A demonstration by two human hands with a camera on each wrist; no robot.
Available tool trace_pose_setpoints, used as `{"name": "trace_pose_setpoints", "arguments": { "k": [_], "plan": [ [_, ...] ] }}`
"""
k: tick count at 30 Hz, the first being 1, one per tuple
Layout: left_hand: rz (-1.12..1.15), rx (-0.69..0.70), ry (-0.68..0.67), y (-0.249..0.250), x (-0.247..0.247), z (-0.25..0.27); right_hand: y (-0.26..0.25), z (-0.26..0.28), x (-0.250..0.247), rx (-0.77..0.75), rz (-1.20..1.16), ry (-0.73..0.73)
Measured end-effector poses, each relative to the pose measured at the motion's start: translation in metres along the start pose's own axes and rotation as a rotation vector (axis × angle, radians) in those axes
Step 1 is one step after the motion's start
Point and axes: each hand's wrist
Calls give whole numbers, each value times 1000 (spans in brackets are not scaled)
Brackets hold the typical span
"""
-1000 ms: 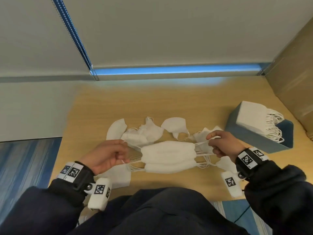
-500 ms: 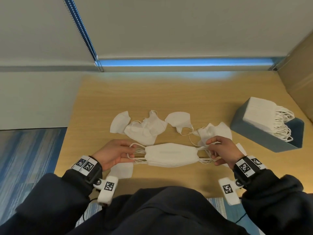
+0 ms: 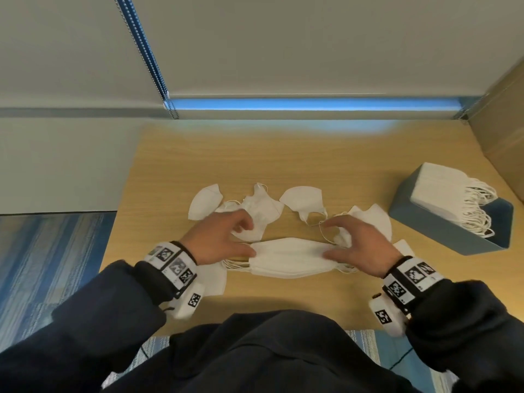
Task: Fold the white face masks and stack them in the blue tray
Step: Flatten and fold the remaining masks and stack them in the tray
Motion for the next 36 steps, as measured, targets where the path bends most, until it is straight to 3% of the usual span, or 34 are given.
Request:
{"name": "trace_pose_setpoints", "arguments": {
  "k": [2,4,7,12,16,20,22,26,30,36],
  "plan": [
    [-211,91,-202,11,23,-6,-15,-7,12,-125,96,-193],
    [-401,206,-293,10,45,-13,-23,-15,27,-169,189,-294],
    [-535,308,-262,-2,61,-20,-26,-20,42,-201,318,-267],
    [-528,453,-117,-25,62,-17,-22,-18,51,-221,342,-210],
    [-465,284,-159,-23,63,-13,-19,-17,63,-243,411,-162],
    [-168,133,-124,-11,65,-22,-23,-19,69,-245,472,-135],
    [-165,89,-170,-5,66,-30,-27,-18,69,-244,542,-83],
    [-296,131,-256,1,68,-41,-29,-16,64,-258,584,7],
    [-472,324,-86,3,59,-40,-28,-19,47,-190,431,-68],
    [-611,345,-116,-2,72,-39,-31,-24,55,-246,423,-86]
  ]
}}
Point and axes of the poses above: each hand's wrist, its own z-axis away from the middle knuckle, its own x-axis out of the palm, y = z × x, and after that the axes turned 14 degrees about z, right-handed
